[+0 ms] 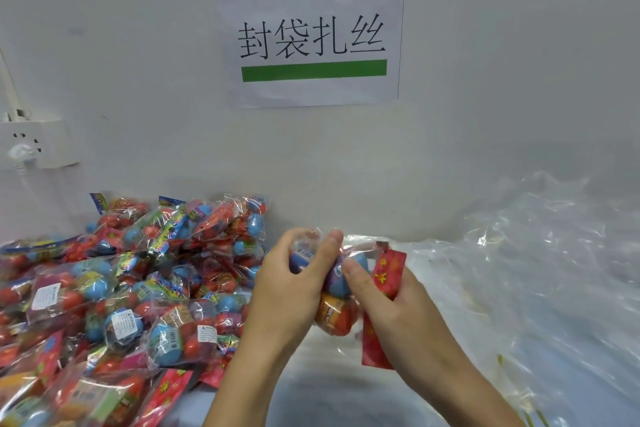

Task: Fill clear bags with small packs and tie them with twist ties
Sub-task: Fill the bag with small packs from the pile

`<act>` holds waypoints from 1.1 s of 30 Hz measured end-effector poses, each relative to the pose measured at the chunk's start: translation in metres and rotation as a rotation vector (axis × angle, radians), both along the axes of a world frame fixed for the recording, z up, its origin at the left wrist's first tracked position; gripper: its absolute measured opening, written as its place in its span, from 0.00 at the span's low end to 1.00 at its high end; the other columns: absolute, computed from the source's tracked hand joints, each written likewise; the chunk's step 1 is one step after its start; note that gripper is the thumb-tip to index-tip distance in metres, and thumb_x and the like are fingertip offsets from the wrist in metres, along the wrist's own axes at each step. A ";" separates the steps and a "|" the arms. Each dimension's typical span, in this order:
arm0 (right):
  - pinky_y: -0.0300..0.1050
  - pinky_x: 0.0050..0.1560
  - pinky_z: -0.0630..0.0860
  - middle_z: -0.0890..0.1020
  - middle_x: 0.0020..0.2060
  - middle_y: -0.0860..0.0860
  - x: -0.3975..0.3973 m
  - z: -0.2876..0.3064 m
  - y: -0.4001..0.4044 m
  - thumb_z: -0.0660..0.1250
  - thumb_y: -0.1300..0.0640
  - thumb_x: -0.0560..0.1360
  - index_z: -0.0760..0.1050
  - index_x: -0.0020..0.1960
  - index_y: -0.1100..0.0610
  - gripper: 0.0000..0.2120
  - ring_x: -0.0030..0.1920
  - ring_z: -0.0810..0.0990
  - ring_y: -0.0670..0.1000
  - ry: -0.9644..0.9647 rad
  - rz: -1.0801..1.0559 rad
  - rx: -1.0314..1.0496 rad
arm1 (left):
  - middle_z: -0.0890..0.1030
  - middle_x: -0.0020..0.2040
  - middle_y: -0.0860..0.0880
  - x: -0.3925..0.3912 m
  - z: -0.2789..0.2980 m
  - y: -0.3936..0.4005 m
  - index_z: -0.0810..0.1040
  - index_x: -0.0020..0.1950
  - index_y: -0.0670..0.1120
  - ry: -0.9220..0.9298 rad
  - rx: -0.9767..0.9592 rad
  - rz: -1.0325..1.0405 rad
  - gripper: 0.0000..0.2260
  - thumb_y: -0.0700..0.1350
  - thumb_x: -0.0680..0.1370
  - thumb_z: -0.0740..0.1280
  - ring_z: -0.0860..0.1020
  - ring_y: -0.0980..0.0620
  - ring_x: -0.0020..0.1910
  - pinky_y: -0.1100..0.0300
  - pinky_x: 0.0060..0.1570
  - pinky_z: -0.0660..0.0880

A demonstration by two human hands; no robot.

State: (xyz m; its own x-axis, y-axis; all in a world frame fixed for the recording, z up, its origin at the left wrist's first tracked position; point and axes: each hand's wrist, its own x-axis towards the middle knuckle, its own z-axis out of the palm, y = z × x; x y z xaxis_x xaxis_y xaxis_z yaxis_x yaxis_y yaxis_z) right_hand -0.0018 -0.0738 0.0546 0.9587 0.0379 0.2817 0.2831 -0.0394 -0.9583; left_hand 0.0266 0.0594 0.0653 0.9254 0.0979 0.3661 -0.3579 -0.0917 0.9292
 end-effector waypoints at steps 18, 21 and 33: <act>0.29 0.37 0.76 0.86 0.39 0.38 -0.004 0.004 -0.003 0.68 0.42 0.76 0.82 0.50 0.47 0.11 0.40 0.84 0.38 0.052 0.026 -0.121 | 0.81 0.35 0.49 0.002 -0.006 -0.012 0.79 0.37 0.51 0.003 -0.073 -0.026 0.14 0.48 0.82 0.63 0.80 0.50 0.37 0.48 0.41 0.78; 0.28 0.32 0.72 0.84 0.35 0.37 -0.007 0.008 0.002 0.69 0.45 0.77 0.81 0.51 0.47 0.07 0.37 0.82 0.37 0.024 0.049 -0.113 | 0.78 0.31 0.54 0.002 -0.004 -0.016 0.77 0.36 0.52 -0.092 -0.099 0.027 0.16 0.49 0.83 0.61 0.77 0.56 0.32 0.56 0.34 0.76; 0.41 0.31 0.81 0.88 0.41 0.44 -0.036 0.076 -0.071 0.78 0.30 0.57 0.85 0.51 0.37 0.25 0.40 0.87 0.44 -0.241 -0.107 -0.079 | 0.81 0.46 0.50 -0.002 -0.005 -0.025 0.72 0.43 0.48 -0.078 -0.077 -0.004 0.07 0.45 0.78 0.69 0.80 0.48 0.47 0.50 0.43 0.79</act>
